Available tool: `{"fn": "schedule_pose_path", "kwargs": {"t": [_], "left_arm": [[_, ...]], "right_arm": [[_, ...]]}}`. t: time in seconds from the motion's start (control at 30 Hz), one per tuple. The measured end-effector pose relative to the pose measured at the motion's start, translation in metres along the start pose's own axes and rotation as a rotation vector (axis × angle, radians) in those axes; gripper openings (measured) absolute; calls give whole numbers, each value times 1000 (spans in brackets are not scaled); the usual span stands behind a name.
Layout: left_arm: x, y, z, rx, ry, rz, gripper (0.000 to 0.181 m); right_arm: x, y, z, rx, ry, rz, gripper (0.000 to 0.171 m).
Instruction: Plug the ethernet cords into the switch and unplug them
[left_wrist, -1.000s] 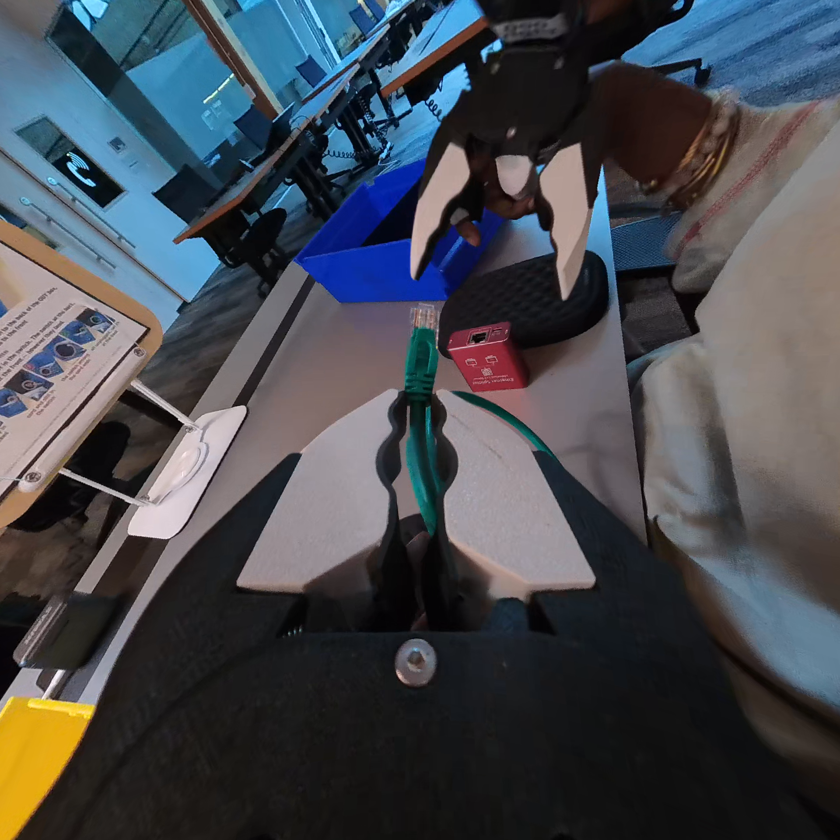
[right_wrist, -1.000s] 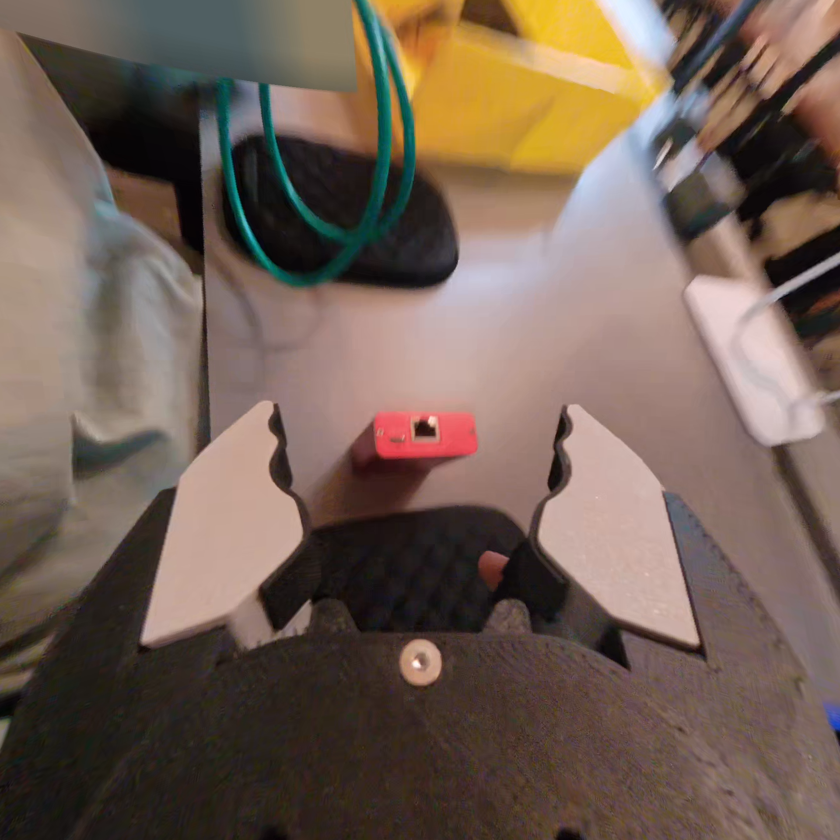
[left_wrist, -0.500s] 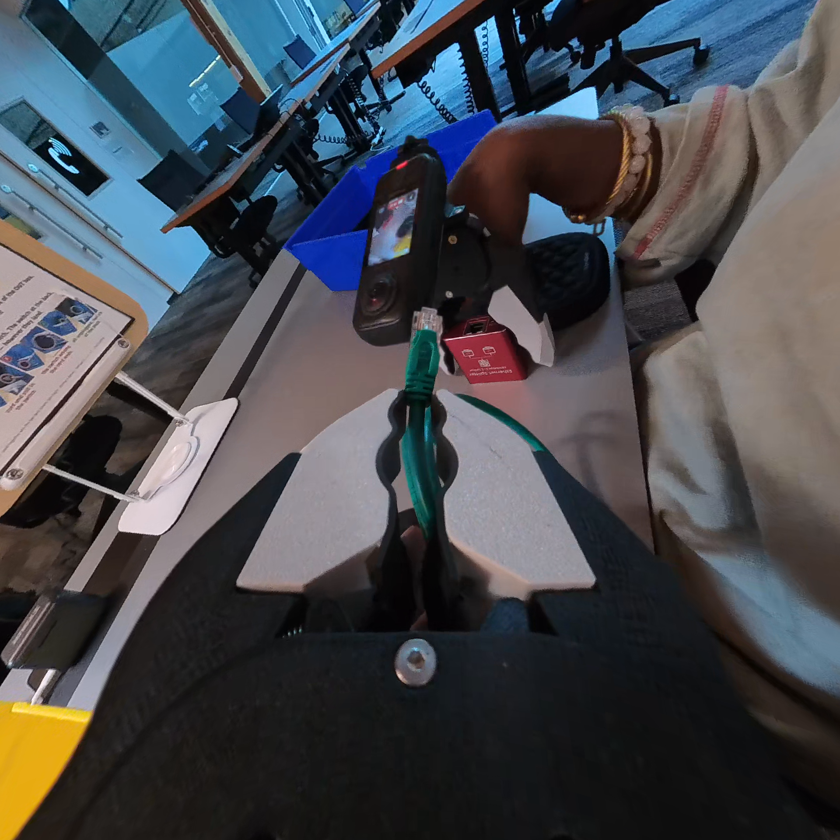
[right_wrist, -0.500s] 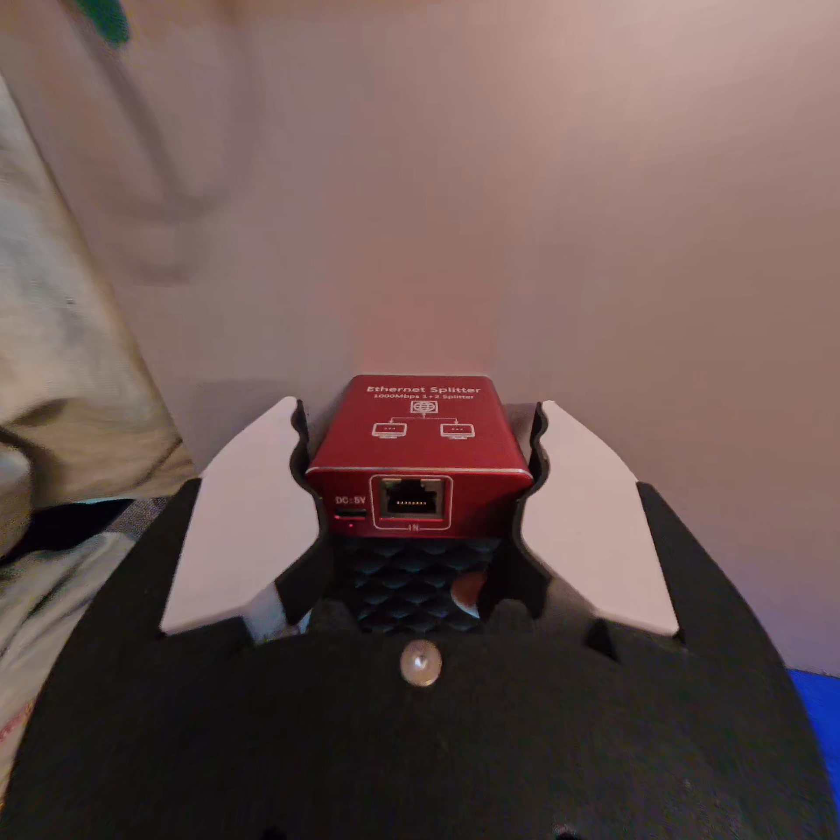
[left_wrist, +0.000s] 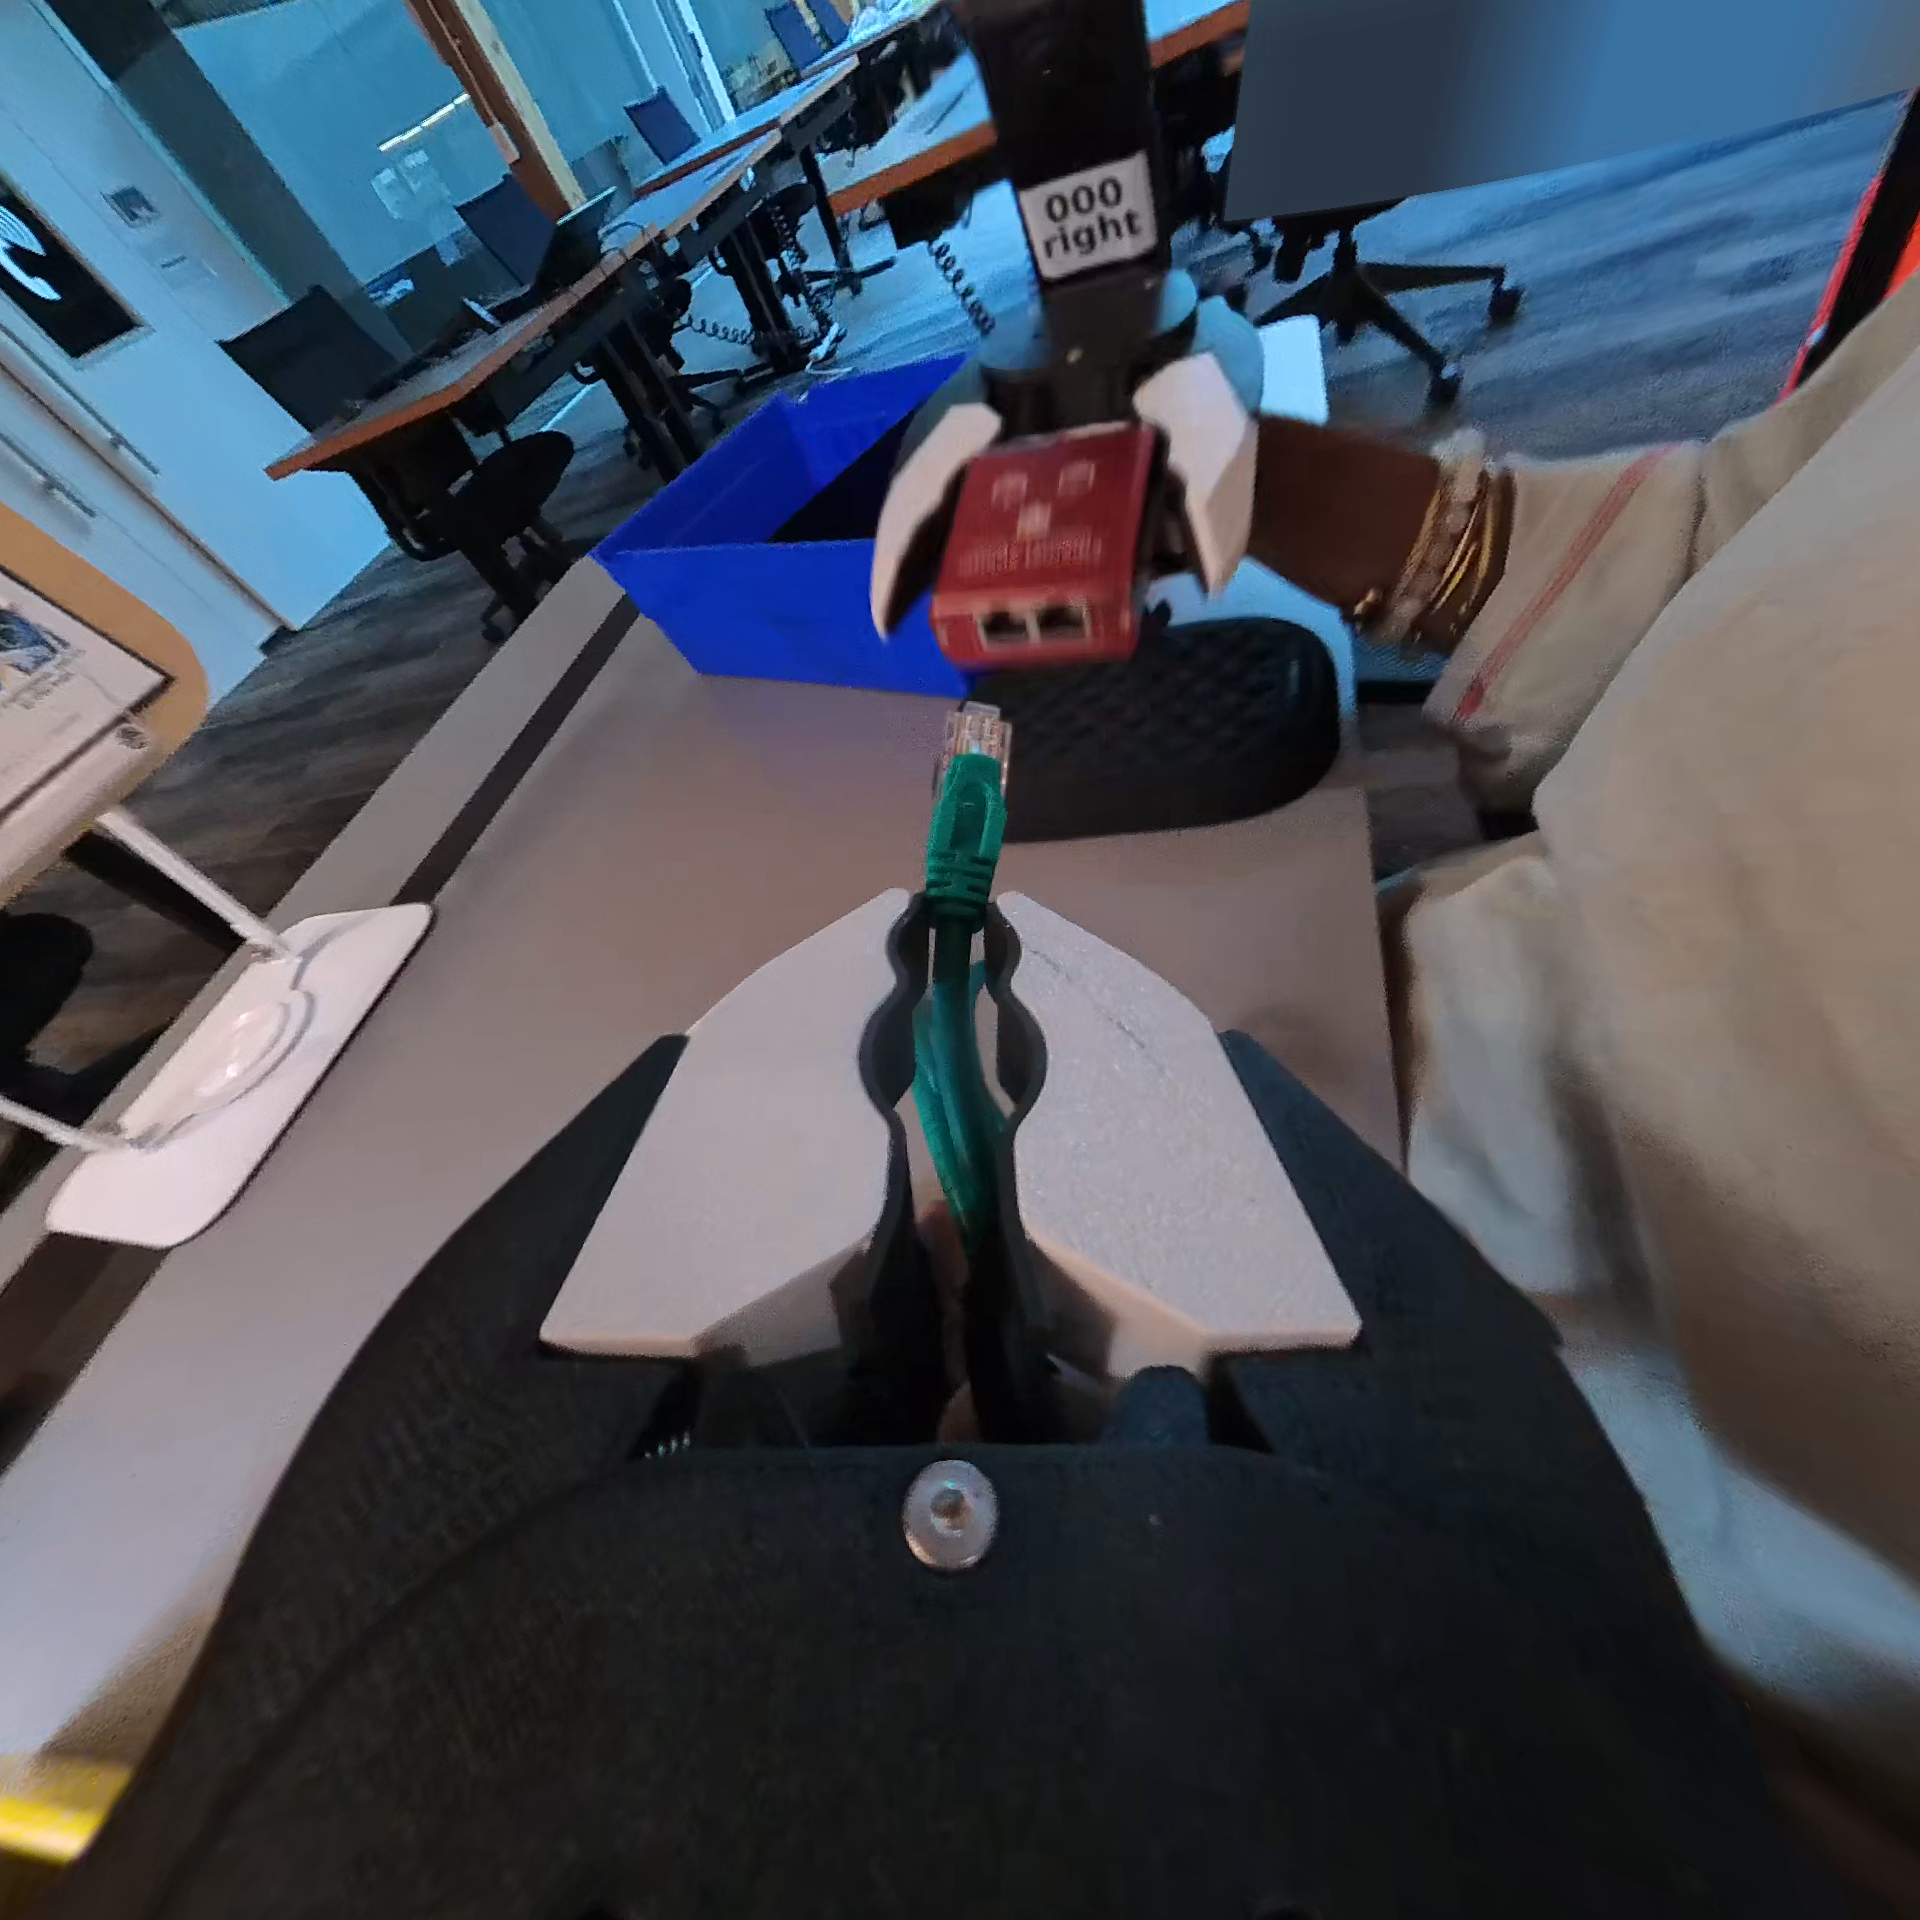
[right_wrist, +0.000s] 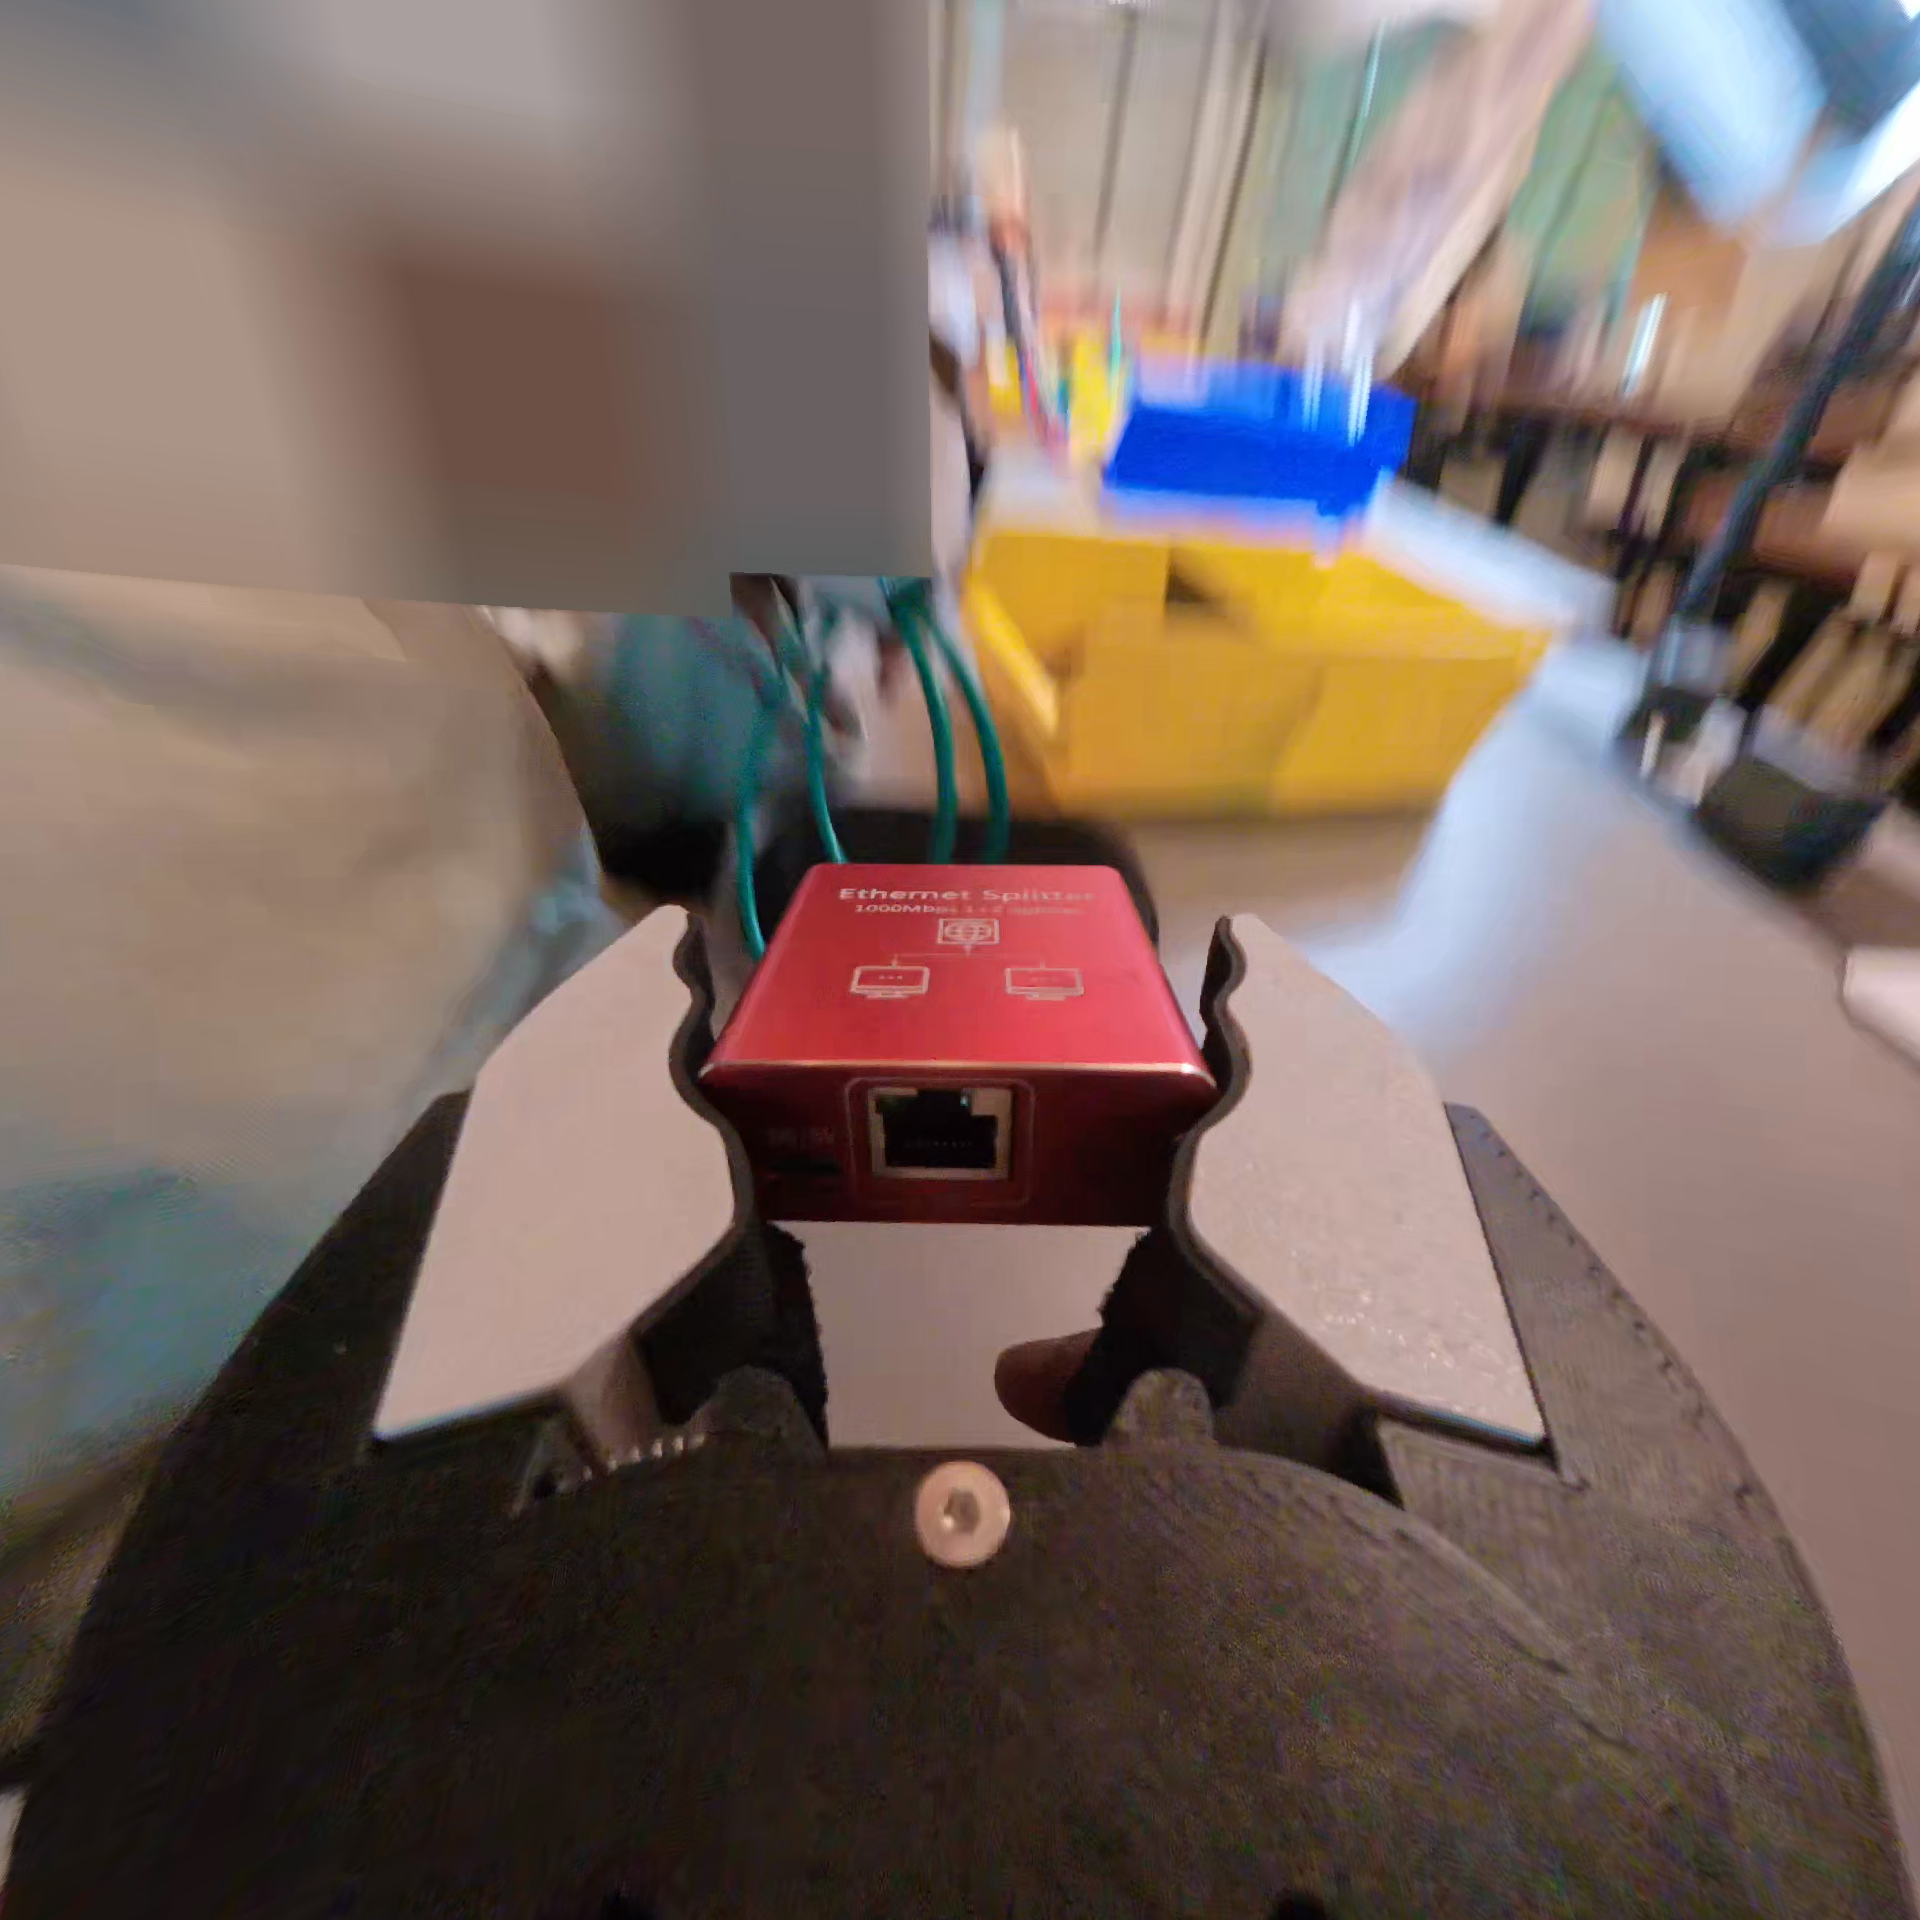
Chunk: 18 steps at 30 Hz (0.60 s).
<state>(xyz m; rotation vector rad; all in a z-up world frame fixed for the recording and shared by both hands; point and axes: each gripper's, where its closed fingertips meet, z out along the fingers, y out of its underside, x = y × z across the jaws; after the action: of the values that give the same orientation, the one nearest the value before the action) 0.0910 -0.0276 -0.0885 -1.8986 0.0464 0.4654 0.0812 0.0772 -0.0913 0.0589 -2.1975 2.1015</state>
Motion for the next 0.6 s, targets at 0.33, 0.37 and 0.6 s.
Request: {"fn": "schedule_pose_path", "kwargs": {"t": [0.33,0.37,0.6], "left_arm": [[31,-21,33,18,112,-53,10],[33,-21,35,8,115,-46,10],[35,-15,38,-67,89,-36,10]], "right_arm": [[-25,-37,3,349,-75,-18,91],[-25,-34,7,328,-71,-18,91],[-29,-24,22,203,-45,-58,91]]}}
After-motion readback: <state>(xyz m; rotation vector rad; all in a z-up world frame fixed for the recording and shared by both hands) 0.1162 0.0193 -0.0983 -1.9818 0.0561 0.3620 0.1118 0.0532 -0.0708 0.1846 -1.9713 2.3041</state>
